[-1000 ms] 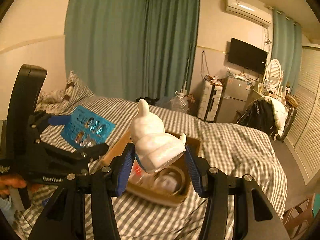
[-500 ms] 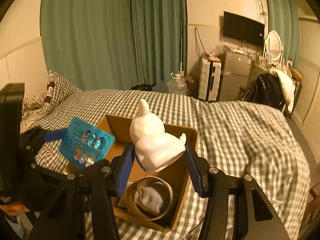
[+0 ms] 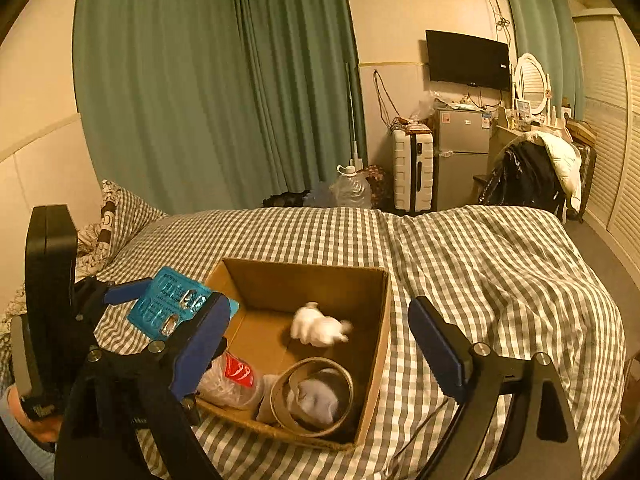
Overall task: Organize objects
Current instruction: 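Carry the blister pack and bunny over the box and open both grippers, then grasp the blue Vinda tissue pack with the right gripper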
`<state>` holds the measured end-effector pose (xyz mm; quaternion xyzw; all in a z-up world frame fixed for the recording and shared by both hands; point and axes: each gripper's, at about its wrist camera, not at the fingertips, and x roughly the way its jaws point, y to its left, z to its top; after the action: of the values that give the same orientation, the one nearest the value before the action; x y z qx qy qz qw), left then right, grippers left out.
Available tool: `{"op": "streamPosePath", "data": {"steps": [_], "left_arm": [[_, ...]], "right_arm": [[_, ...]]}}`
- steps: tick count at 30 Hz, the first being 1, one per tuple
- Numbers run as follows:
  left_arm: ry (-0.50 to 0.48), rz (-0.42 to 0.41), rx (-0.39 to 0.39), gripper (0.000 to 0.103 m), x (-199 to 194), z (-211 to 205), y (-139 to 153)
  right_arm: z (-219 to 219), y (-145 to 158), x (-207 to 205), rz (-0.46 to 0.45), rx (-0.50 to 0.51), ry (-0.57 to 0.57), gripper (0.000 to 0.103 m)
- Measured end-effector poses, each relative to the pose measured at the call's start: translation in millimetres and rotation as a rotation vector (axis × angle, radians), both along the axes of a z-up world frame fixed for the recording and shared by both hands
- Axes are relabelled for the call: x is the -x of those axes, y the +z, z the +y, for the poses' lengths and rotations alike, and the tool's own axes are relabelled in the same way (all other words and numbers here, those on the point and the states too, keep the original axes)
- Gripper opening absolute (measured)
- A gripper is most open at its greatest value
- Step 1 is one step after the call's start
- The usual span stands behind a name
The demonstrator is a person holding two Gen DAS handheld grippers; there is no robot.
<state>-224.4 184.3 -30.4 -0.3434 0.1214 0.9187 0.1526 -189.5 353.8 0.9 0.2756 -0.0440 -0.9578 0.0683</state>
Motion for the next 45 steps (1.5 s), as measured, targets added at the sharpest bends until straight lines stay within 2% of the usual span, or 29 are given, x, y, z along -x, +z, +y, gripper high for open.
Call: {"op": "streamPosePath", "data": {"steps": [4, 6, 10, 15, 18, 20, 24, 28, 32, 34, 37, 40, 45], "left_arm": [[-0.019, -0.099, 0.068, 0.103, 9, 3, -19], [-0.015, -0.105, 0.105, 0.103, 9, 6, -34], [-0.08, -0.148, 0.082, 0.103, 7, 13, -54], [-0.185, -0.052, 0.008, 0.103, -9, 23, -45], [-0.234, 0.011, 0.006, 0.103, -19, 27, -37], [-0.249, 0.033, -0.007, 0.103, -21, 27, -33], [-0.311, 0.04, -0.067, 0.103, -28, 24, -25], [-0.329, 0.101, -0.014, 0.103, -40, 25, -21], [-0.288, 0.074, -0.01, 0.103, -41, 11, -18], [-0.24, 0.042, -0.019, 0.103, -44, -6, -16], [-0.162, 0.048, 0.008, 0.103, -59, -34, -8], [-0.049, 0.03, 0.023, 0.103, -87, -82, 0], [0.138, -0.094, 0.003, 0.103, -129, -154, -17]], "right_arm": [[0, -6, -2, -0.02, 0.001, 0.005, 0.091], [-1, -10, -3, -0.03, 0.0, 0.011, 0.091], [1, -23, 1, -0.054, -0.005, 0.016, 0.091], [0, -45, 18, -0.127, -0.008, 0.059, 0.091], [-1, -59, 32, -0.209, 0.057, 0.133, 0.091], [-1, -65, 39, -0.25, 0.093, 0.165, 0.091], [-5, -75, 49, -0.307, 0.094, 0.204, 0.091], [-11, -79, 47, -0.313, 0.069, 0.173, 0.091], [-4, -67, 31, -0.257, 0.055, 0.104, 0.091], [1, -55, 16, -0.206, 0.051, 0.056, 0.091], [3, -34, -8, -0.142, 0.038, 0.021, 0.091], [-8, -17, -41, -0.082, 0.031, 0.024, 0.091], [-52, -15, -91, -0.051, 0.023, 0.088, 0.091]]}}
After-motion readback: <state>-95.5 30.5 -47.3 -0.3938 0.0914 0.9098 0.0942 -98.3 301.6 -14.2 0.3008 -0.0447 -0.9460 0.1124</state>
